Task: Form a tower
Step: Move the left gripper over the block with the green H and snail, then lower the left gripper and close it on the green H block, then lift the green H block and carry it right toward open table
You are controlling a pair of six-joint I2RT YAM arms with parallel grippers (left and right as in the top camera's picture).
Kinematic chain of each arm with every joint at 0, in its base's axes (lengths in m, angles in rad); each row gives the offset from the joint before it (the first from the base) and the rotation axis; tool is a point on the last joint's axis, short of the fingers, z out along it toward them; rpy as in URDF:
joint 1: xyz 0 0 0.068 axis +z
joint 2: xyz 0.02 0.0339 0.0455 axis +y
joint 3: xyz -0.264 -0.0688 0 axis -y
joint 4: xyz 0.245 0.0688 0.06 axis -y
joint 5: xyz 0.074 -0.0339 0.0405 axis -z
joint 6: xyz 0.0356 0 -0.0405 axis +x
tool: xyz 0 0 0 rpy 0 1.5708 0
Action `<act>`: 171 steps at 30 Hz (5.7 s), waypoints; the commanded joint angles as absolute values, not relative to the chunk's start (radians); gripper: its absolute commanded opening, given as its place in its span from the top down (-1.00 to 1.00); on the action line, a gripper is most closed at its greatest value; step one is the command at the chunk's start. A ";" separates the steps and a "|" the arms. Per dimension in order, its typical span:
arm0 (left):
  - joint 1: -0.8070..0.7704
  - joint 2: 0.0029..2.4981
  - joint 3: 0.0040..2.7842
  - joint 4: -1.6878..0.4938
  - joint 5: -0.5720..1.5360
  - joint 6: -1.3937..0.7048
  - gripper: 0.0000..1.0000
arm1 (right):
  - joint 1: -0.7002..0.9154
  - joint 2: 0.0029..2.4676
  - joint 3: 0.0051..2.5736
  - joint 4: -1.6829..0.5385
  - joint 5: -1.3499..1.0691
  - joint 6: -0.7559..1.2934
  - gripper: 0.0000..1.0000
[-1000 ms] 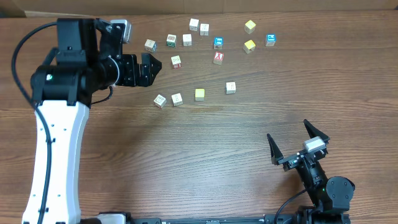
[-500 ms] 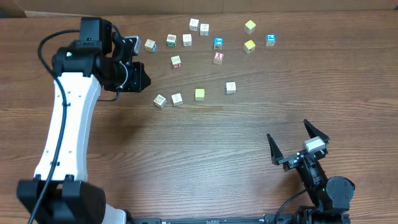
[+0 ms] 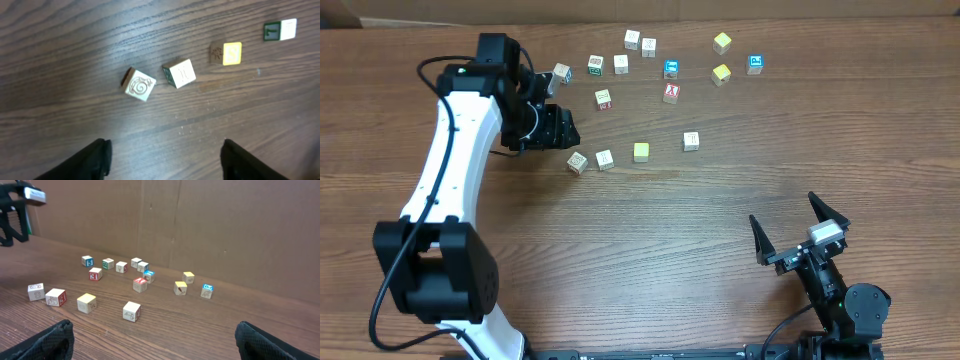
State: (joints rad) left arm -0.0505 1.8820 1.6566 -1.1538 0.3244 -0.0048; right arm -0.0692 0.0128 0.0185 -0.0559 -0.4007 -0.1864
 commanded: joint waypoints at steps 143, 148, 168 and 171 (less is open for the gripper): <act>-0.291 1.993 1.390 -0.865 0.206 -0.278 0.53 | -0.067 0.003 0.008 -0.055 -0.397 -0.181 -1.00; -0.325 1.993 1.390 -0.789 0.011 -0.292 0.51 | -0.067 0.003 0.008 -0.055 -0.397 -0.181 -1.00; -0.315 1.993 1.404 -0.746 -0.104 -0.249 0.53 | -0.067 0.003 0.008 -0.055 -0.397 -0.181 -1.00; -0.315 1.993 1.420 -0.852 -0.133 -0.267 0.67 | -0.067 0.003 0.008 -0.055 -0.397 -0.181 -1.00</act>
State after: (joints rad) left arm -0.3126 1.9884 1.3846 -0.8001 -0.1101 -0.2588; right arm -0.0696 0.0128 0.0185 -0.0566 -0.4007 -0.1867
